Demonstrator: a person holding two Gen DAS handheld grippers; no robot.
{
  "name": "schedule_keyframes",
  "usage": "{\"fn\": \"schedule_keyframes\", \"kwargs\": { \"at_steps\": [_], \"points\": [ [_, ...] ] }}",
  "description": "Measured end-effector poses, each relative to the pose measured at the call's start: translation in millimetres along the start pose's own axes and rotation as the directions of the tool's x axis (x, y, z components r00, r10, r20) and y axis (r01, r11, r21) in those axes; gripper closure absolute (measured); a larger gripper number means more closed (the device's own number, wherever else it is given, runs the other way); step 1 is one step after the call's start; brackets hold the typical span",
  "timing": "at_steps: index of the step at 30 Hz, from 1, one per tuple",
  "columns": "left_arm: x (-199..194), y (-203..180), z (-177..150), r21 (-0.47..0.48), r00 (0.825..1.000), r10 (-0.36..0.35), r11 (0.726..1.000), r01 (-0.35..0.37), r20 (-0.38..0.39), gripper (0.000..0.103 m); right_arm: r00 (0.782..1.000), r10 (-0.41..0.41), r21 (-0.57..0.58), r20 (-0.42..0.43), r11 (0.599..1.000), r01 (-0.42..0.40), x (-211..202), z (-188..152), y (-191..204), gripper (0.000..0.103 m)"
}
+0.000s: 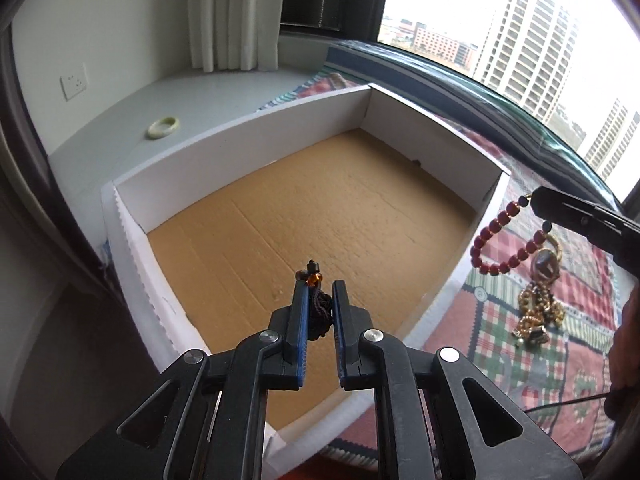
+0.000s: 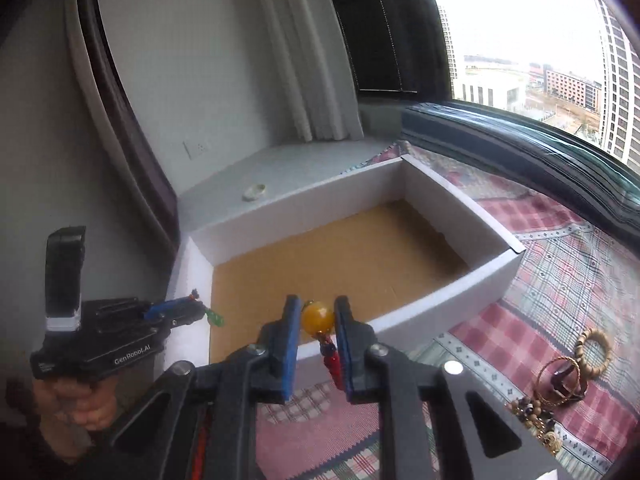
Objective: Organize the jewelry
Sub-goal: 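Carry the red bead bracelet into the white box with both tools and open them, then move both tools back over the jewelry pile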
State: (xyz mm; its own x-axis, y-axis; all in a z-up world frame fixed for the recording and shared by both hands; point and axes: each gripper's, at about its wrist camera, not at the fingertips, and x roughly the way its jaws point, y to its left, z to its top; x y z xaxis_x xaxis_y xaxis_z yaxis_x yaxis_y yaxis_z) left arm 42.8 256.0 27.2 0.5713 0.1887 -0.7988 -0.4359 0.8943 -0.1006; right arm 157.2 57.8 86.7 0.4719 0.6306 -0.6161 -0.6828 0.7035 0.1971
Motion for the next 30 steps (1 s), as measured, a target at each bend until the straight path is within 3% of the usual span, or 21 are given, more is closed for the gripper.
{"fn": "schedule_keyframes", "kwargs": {
  "at_steps": [7,9,11,13,15,19,25,30],
  "points": [
    [37,14,-12,-0.012,0.997,0.016,1.0,-0.017,-0.077,0.09,0.986,0.024,0.006,-0.163,1.0,-0.024,104,2,17,0.084],
    [37,14,-15,-0.007,0.997,0.028,1.0,-0.029,-0.068,0.073,0.984,0.005,0.023,-0.18,1.0,-0.001,115,-1,15,0.078],
    [32,13,-18,-0.002,0.998,0.047,0.999,-0.047,-0.036,0.03,0.986,-0.004,0.043,-0.164,0.999,0.011,111,-4,13,0.062],
    [23,10,-20,0.009,0.998,0.06,0.998,-0.06,0.01,0.024,0.99,-0.025,0.058,-0.136,0.998,0.033,98,-6,8,0.046],
    [15,3,-22,0.031,0.998,0.049,0.998,-0.049,0.031,0.022,0.993,-0.06,0.068,-0.099,0.995,0.067,76,-8,2,0.042],
    [-6,-18,-29,0.063,0.996,-0.006,0.998,0.001,0.084,0.01,0.985,-0.17,0.086,-0.012,0.982,0.171,20,-17,-10,0.024],
    [-30,-67,-43,0.139,0.975,-0.152,0.982,0.13,0.161,0.006,0.927,-0.345,0.132,0.15,0.936,0.327,-95,-44,-31,0.023],
    [-41,-110,-51,0.23,0.955,-0.227,0.956,0.182,0.19,0.006,0.806,-0.501,0.155,0.315,0.865,0.477,-204,-76,-35,0.023]
  ]
}}
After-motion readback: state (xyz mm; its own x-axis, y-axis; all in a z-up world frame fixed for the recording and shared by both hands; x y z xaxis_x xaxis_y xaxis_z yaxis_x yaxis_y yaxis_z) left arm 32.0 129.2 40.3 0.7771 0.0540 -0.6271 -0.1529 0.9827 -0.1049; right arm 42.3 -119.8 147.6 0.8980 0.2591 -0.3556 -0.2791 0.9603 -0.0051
